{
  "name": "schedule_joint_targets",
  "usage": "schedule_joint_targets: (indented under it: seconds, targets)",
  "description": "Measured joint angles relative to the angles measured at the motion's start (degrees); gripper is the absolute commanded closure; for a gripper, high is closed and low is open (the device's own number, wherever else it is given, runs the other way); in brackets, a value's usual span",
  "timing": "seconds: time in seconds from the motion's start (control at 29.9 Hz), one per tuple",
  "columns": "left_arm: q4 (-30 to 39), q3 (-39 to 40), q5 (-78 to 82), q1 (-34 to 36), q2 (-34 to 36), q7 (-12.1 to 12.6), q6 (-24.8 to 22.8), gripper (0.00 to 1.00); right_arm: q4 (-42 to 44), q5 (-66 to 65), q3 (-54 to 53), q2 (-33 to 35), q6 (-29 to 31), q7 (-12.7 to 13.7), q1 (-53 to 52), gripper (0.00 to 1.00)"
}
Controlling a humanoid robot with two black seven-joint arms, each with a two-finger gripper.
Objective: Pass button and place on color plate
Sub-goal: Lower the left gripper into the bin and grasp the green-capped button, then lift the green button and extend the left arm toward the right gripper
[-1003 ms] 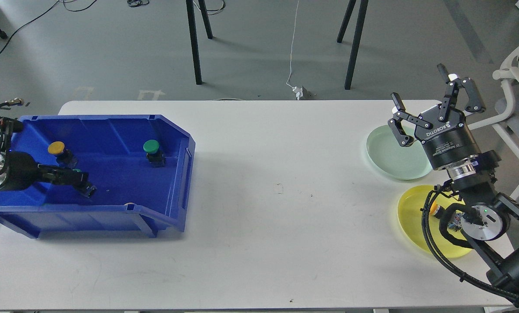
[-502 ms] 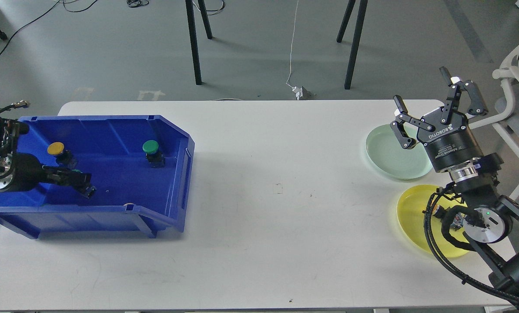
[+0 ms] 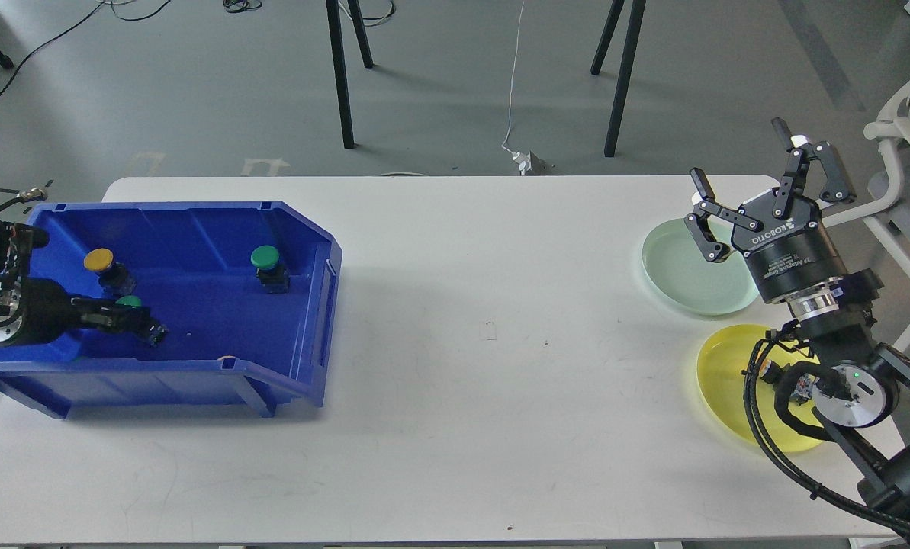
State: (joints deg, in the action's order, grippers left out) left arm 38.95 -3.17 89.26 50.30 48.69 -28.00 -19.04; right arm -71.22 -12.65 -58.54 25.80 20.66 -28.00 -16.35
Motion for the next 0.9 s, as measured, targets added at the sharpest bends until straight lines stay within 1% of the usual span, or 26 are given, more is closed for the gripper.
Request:
schedule_joint_targets:
  seconds: [0.03,0.37,0.53,0.6,0.67,0.8,0.9]
  targets:
    - [0.00,-0.01,0.00,-0.05,0.00,0.00,0.12,0.77,-0.03,0.00,0.00,0.00,0.00,0.00,0.04,0.05]
    - [0.04,0.16,-0.28,0.54,0.12,-0.01,0.75,0.78,-0.15,0.00,0.00,0.02,-0.01,0.00,0.44,0.05]
    - [2.03,0.95,-0.97,3.40,1.86,0.00,-0.09,0.78,-0.15,-0.01,-0.01,0.00,-0.09,0.00,0.44,0.05]
    - [5.21,1.53,-1.35,5.67,3.73,-0.02,-0.79,0.78,-0.15,-0.01,-0.22,-0.03,-0.10,0.00,0.44,0.05]
    - [10.33,3.09,-2.41,7.88,7.04,0.00,-2.59,0.78,-0.09,-0.01,-0.61,-0.03,-0.10,0.00,0.44,0.05]
    - [22.93,9.98,-7.59,10.02,14.09,0.01,-6.85,0.78,-0.09,-0.01,-1.41,0.47,-0.16,0.00,0.43,0.05]
    - [32.07,15.85,-13.38,9.98,16.81,0.01,-8.54,0.78,-0.41,-0.01,-2.04,1.83,-0.18,0.00,0.37,0.05]
